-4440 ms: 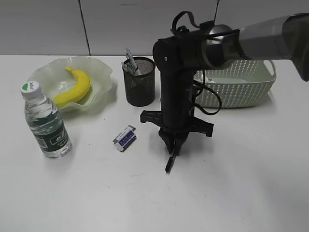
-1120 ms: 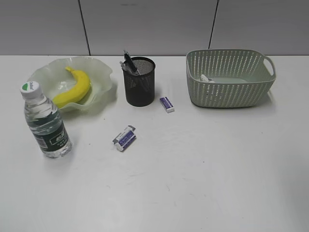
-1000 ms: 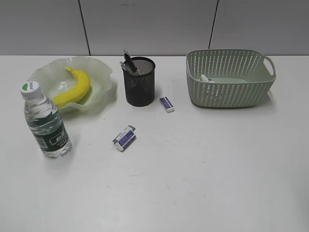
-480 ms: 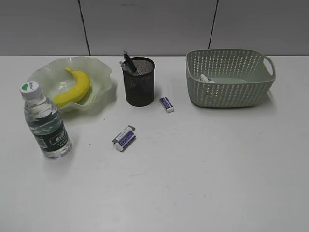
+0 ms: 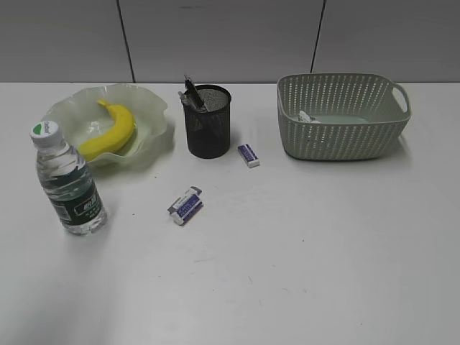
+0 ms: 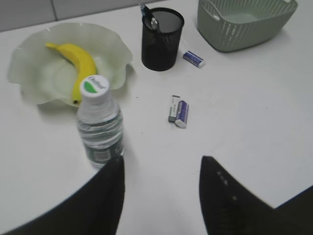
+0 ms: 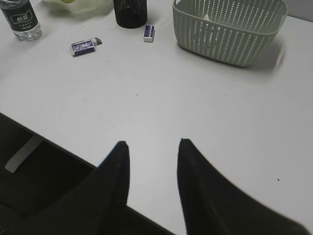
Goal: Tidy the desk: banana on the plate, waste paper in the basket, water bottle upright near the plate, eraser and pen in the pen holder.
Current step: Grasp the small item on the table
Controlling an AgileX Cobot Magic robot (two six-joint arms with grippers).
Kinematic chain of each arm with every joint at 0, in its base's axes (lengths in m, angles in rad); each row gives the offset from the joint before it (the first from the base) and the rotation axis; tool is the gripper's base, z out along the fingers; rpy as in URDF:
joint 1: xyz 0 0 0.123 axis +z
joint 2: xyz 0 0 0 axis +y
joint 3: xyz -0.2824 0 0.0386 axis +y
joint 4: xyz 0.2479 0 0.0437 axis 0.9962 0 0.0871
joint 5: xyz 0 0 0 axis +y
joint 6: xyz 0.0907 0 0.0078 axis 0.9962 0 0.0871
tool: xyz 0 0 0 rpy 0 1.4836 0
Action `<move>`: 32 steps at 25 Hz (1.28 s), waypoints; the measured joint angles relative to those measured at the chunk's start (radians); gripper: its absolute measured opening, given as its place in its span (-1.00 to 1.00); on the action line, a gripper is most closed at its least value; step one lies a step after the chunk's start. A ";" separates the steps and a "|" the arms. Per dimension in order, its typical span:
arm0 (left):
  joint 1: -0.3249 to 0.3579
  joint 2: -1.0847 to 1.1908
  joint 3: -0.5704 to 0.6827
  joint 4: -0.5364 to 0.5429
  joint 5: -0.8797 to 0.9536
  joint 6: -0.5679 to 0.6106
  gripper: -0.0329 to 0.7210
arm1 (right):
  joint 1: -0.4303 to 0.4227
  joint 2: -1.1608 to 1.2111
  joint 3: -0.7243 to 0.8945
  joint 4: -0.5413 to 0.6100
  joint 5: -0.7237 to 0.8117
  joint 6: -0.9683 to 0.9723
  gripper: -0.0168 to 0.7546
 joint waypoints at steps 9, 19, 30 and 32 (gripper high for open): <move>-0.078 0.710 -0.304 -0.107 -0.113 0.064 0.08 | 0.000 -0.013 0.001 0.000 -0.004 -0.004 -0.23; -0.224 1.218 -0.720 -0.011 0.075 -0.010 0.08 | 0.000 -0.016 0.001 -0.001 -0.004 -0.005 -0.24; -0.228 1.514 -0.906 0.134 0.222 -0.108 0.24 | 0.000 -0.016 0.001 -0.001 -0.004 -0.007 -0.24; -0.228 1.541 -0.916 0.157 0.220 -0.109 0.25 | 0.000 -0.016 0.001 -0.001 -0.004 -0.007 -0.24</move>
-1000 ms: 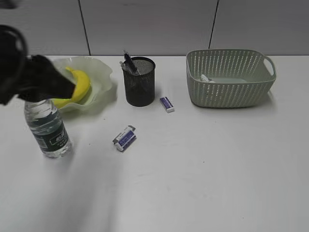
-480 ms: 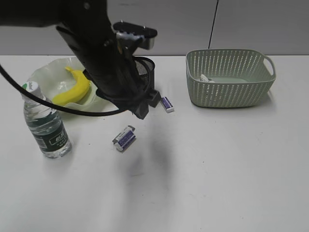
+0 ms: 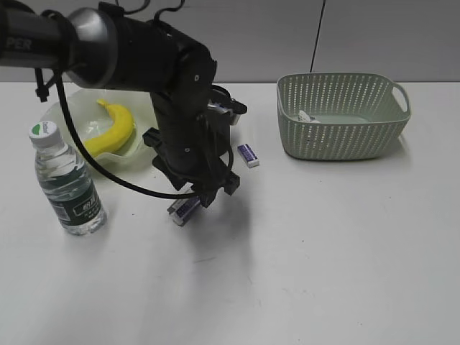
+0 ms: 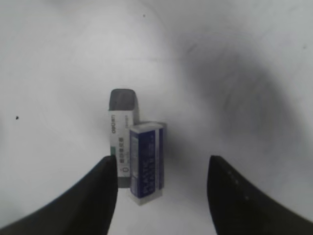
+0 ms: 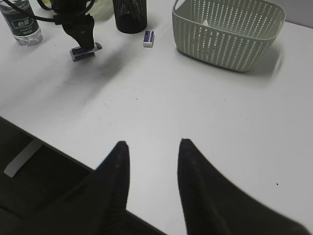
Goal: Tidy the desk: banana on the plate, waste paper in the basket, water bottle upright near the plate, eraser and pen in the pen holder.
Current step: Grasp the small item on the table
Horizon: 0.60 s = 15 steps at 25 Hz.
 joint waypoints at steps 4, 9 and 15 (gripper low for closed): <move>0.000 0.045 -0.004 0.032 -0.003 0.000 0.26 | 0.000 0.000 0.000 0.000 0.000 -0.001 -0.24; 0.000 0.075 -0.005 0.031 -0.004 0.000 0.11 | 0.000 0.000 0.000 0.000 0.000 0.000 -0.24; 0.000 0.090 -0.013 0.025 0.003 0.000 -0.28 | 0.000 0.000 0.000 0.000 0.000 0.000 -0.24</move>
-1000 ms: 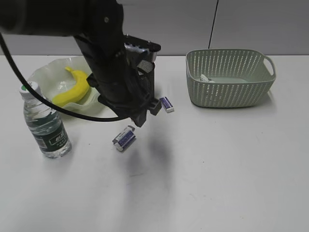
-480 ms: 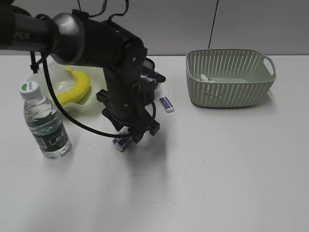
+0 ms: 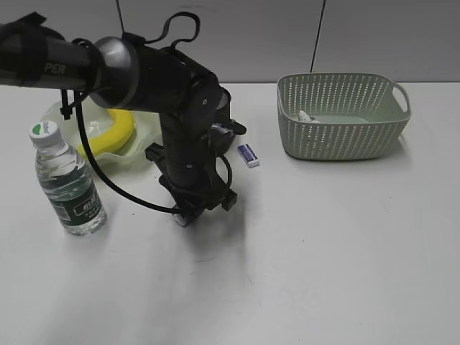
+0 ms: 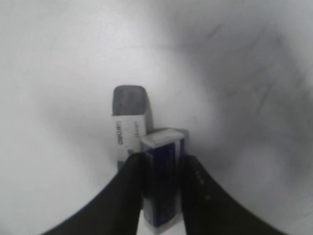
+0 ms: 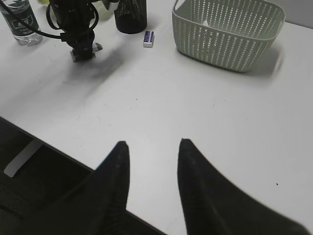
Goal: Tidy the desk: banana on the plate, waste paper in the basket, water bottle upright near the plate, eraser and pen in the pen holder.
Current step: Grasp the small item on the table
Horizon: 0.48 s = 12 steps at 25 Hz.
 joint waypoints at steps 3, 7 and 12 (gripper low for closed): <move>0.000 -0.006 0.000 -0.008 0.001 0.000 -0.62 | 0.000 0.000 0.000 -0.001 0.000 0.000 -0.24; -0.001 -0.034 0.002 -0.058 -0.011 0.000 -0.69 | 0.000 0.000 0.000 -0.001 0.000 -0.001 -0.24; -0.001 -0.136 0.002 -0.102 -0.046 0.000 -0.70 | 0.000 0.000 0.000 -0.001 0.000 -0.001 -0.24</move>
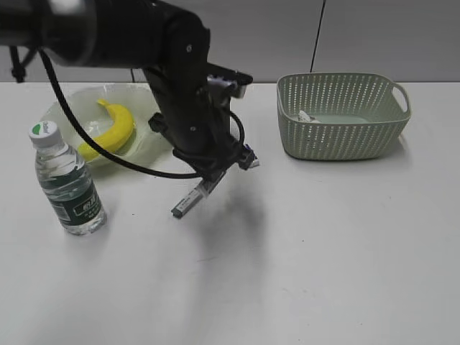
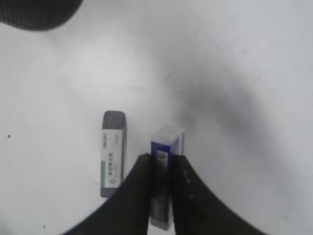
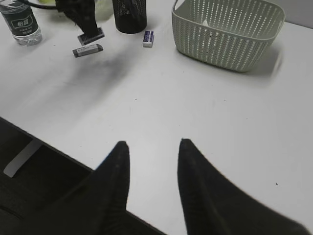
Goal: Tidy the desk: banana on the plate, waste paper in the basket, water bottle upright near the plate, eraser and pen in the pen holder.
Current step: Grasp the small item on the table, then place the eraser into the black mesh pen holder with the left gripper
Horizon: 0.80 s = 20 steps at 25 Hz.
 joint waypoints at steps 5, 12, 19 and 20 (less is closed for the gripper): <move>0.002 -0.101 0.000 -0.007 -0.059 -0.003 -0.71 | 0.000 0.000 0.000 0.000 0.000 0.000 -0.24; 0.074 -0.162 0.000 0.034 -0.263 -0.029 -0.72 | 0.000 0.000 0.000 0.000 0.000 0.000 -0.24; 0.172 -0.135 0.000 0.019 -0.564 -0.056 -0.72 | 0.000 0.000 0.000 0.000 0.000 0.000 -0.24; 0.177 -0.120 0.000 0.015 -0.593 -0.057 -0.72 | 0.000 0.000 0.000 0.000 0.000 0.000 -0.24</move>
